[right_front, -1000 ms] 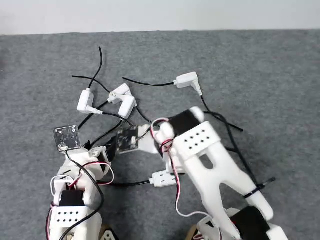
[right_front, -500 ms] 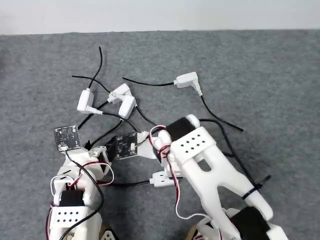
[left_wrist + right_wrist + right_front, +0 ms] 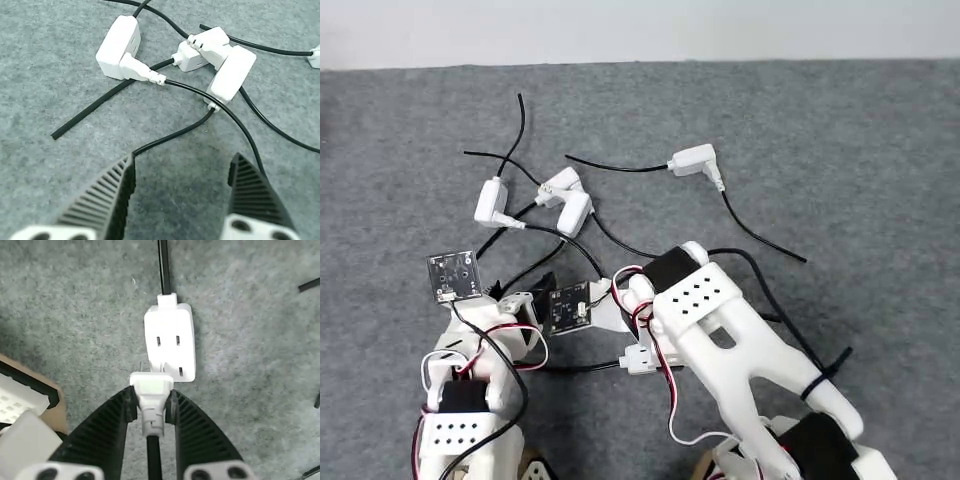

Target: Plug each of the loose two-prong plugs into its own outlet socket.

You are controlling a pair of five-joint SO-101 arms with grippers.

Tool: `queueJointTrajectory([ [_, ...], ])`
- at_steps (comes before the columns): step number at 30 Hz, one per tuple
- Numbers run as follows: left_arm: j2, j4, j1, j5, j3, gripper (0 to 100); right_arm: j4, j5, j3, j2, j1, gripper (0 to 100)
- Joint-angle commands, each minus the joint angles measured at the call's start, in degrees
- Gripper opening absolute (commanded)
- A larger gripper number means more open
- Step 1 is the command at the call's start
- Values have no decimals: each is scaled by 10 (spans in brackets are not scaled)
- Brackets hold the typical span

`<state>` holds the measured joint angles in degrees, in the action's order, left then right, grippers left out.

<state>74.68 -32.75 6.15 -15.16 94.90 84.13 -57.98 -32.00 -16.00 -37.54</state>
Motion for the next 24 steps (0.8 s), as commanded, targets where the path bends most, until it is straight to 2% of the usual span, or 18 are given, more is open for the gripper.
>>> queueJointTrajectory([
  [1, 5, 0, 3, 4, -4, 283, -1, -17, 8, -8, 13, 9],
  [5, 5, 0, 3, 4, -4, 283, -4, -18, 19, -3, 42, 9],
  [24, 5, 0, 3, 4, -4, 283, -26, -50, 9, -1, 44, 9],
])
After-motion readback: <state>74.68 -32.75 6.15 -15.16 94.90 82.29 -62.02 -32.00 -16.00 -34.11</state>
